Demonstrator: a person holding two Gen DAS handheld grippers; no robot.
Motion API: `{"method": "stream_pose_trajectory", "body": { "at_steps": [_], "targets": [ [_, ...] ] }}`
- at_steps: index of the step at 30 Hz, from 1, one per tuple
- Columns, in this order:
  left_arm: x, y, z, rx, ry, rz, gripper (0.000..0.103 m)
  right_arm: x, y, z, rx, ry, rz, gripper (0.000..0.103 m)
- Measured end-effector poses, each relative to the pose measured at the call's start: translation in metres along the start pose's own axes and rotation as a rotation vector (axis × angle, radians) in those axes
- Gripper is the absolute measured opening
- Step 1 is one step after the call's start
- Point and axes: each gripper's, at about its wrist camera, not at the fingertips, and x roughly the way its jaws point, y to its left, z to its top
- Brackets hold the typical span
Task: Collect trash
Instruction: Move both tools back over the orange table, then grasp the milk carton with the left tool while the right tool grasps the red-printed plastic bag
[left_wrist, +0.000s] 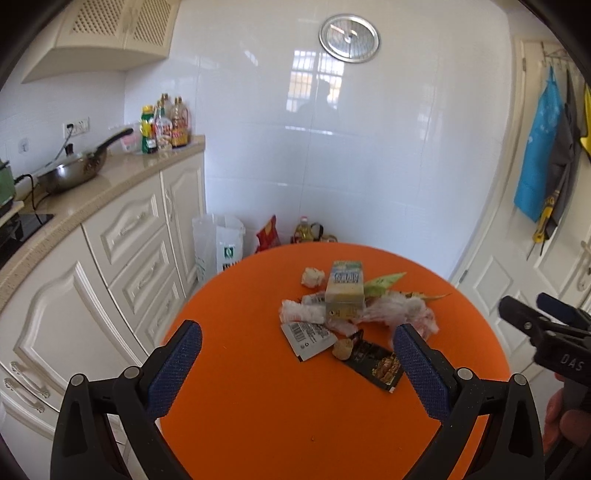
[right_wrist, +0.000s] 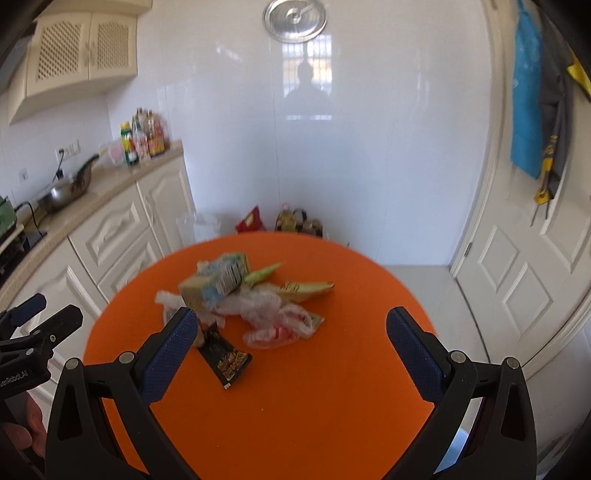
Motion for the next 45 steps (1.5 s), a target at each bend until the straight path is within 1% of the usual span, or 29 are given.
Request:
{"method": "stream_pose_trajectory", "body": {
  "at_steps": [6,9,13,18,22,27,29,30,31,33,34,35,36,38,41,45],
  "targets": [
    [0.069,0.0,0.021,0.003,0.058,-0.015,0.102,0.066,0.006,-0.001,-0.031,0.116,0.029,0.103],
    [0.105,-0.011,0.034,0.009,0.09,-0.025,0.102,0.101,0.006,-0.004,-0.038,0.176,0.038,0.102],
    [0.155,-0.031,0.057,0.03,0.121,-0.043,0.102,0.138,0.001,-0.007,-0.041,0.227,0.041,0.101],
    [0.216,-0.061,0.083,0.065,0.16,-0.063,0.102,0.161,-0.004,-0.009,-0.056,0.249,0.067,0.098],
    [0.261,-0.082,0.095,0.092,0.199,-0.074,0.102,0.17,-0.003,-0.01,-0.085,0.245,0.1,0.098],
    [0.327,-0.107,0.113,0.105,0.278,-0.096,0.102,0.179,0.005,-0.01,-0.129,0.243,0.137,0.098],
    [0.348,-0.113,0.116,0.099,0.303,-0.102,0.099,0.184,0.008,-0.011,-0.132,0.249,0.145,0.096],
    [0.358,-0.115,0.118,0.093,0.316,-0.107,0.093,0.187,0.008,-0.011,-0.131,0.254,0.152,0.095],
    [0.37,-0.116,0.122,0.082,0.333,-0.125,0.076,0.189,0.009,-0.011,-0.129,0.256,0.162,0.093],
    [0.389,-0.117,0.126,0.067,0.359,-0.154,0.062,0.191,0.011,-0.01,-0.125,0.255,0.183,0.084],
    [0.396,-0.116,0.13,0.066,0.348,-0.161,0.055,0.192,0.012,-0.01,-0.12,0.255,0.203,0.074],
    [0.4,-0.117,0.133,0.067,0.345,-0.176,0.049,0.193,0.014,-0.009,-0.117,0.258,0.217,0.062],
    [0.406,-0.117,0.138,0.062,0.347,-0.198,0.045,0.192,0.015,-0.01,-0.115,0.257,0.228,0.059],
    [0.413,-0.118,0.147,0.066,0.324,-0.194,0.045,0.188,0.015,-0.01,-0.106,0.249,0.24,0.056],
    [0.419,-0.115,0.16,0.059,0.292,-0.192,0.045,0.179,0.01,-0.011,-0.08,0.235,0.257,0.056],
    [0.416,-0.106,0.174,0.053,0.227,-0.165,0.045,0.161,0.0,-0.015,-0.032,0.209,0.269,0.056]
  ]
}}
